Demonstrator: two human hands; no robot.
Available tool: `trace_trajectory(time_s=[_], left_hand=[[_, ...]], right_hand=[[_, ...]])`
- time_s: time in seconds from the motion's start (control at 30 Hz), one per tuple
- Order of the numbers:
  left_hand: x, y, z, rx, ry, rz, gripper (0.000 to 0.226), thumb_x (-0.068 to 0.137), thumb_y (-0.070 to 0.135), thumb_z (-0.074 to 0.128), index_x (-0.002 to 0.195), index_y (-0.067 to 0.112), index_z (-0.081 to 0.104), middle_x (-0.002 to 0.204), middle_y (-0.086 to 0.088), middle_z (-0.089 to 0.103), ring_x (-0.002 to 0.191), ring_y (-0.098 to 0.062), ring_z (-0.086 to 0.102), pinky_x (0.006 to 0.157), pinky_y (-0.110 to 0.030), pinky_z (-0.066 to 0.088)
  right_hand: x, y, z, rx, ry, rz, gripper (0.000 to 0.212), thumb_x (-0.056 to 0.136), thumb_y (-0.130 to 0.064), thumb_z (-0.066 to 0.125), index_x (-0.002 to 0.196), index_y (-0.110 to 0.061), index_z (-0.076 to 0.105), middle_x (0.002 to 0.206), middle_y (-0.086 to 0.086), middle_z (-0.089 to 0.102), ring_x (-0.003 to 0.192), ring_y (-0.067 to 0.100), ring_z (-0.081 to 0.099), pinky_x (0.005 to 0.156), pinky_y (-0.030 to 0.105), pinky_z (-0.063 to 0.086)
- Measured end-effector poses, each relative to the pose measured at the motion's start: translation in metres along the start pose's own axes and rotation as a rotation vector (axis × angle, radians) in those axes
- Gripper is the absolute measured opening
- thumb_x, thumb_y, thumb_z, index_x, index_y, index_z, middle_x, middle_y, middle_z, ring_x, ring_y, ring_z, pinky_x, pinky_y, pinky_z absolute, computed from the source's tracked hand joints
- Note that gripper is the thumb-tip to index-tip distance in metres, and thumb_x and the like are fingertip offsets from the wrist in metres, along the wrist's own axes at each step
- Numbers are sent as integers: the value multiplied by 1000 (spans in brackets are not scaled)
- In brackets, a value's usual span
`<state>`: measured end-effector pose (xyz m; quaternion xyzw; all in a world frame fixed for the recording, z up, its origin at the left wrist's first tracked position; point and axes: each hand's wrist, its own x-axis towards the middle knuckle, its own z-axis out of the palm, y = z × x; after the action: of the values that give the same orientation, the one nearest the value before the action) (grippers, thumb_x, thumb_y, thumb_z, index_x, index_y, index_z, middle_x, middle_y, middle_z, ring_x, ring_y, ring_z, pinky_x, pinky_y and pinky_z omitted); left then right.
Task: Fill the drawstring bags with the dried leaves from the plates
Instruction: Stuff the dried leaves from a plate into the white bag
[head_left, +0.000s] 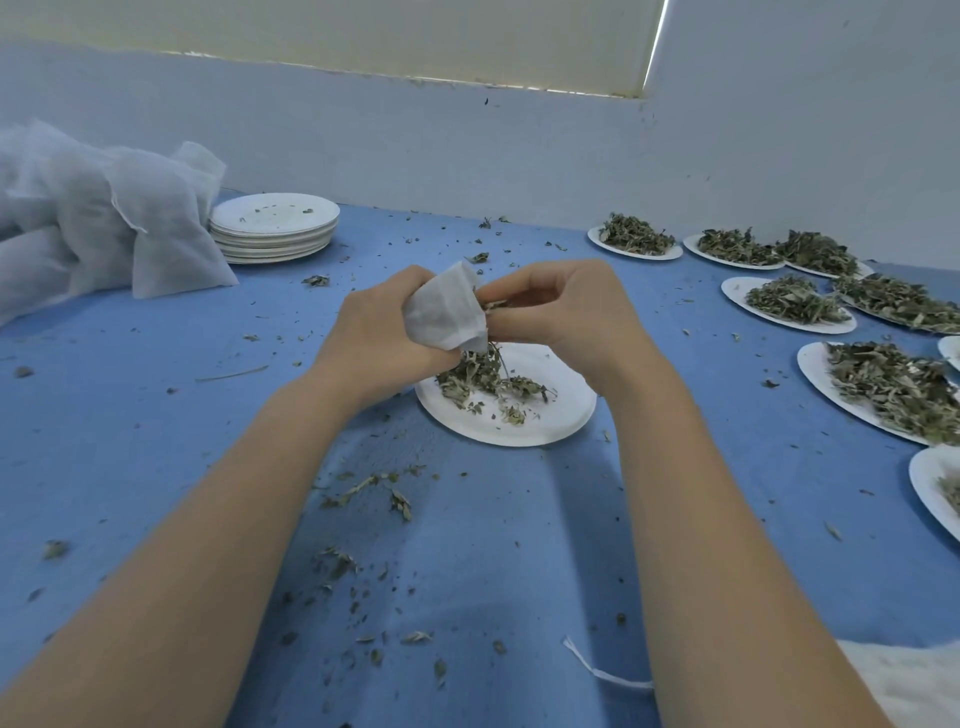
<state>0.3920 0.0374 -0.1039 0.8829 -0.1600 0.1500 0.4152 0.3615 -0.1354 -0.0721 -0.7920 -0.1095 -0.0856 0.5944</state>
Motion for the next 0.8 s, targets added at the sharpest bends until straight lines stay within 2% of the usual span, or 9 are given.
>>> trace_trajectory(time_s=[0.17,0.27,0.37,0.43,0.5,0.57,0.7,0.8], left_hand=[[0,3,2,123,-40,54,38,66,27,78,94,33,53,79,15,56,77,-11,52,59,-22,38],[0,4,3,187,-46,93,37,64,28,76,95,25,56,81,8,58,80,-17,54,66,-32,45],[0,4,2,184,-36,94,39,62,29,76,96,23,58,80,6,59,78,-19,55,66,-34,46],[1,3,3,174,-24,100,37,61,32,76,92,27,56,78,9,58,76,-16,55,63,-30,44],[1,4,7,192,1,117,33,61,33,74,88,27,54,75,10,57,74,-16,54,60,-28,42],[0,4,13,237,21,111,31,62,32,70,85,23,52,74,9,56,74,-17,54,58,-29,42],[1,5,18,260,-1,112,33,62,33,71,81,28,45,72,12,53,73,-16,54,60,-28,41],[1,7,13,209,-22,117,41,61,28,74,98,26,56,83,10,59,79,-15,56,66,-27,44]], right_hand=[[2,-7,6,-323,-19,-60,19,70,-9,77,84,-22,77,76,-6,73,79,9,68,74,20,55],[2,-10,9,-334,-128,-51,19,79,-12,71,95,-21,75,88,0,74,91,13,67,85,32,53],[0,-11,6,-267,-277,-16,23,84,-9,65,103,-20,72,97,1,74,98,15,67,93,38,50],[2,-9,8,-278,-185,-18,23,83,-6,65,99,-20,74,92,-1,74,92,12,68,88,31,53],[4,-8,18,-375,-19,-40,17,80,-7,66,92,-17,75,86,2,74,81,14,66,75,25,53],[6,-8,28,-477,28,-53,13,80,-7,62,83,-12,74,81,6,71,75,16,61,66,26,50],[5,-11,29,-532,-171,-7,23,77,-1,50,60,-14,57,66,5,54,62,15,46,59,26,38],[4,-12,21,-510,-293,48,20,81,-1,48,70,-12,62,74,6,58,70,14,48,65,25,41]])
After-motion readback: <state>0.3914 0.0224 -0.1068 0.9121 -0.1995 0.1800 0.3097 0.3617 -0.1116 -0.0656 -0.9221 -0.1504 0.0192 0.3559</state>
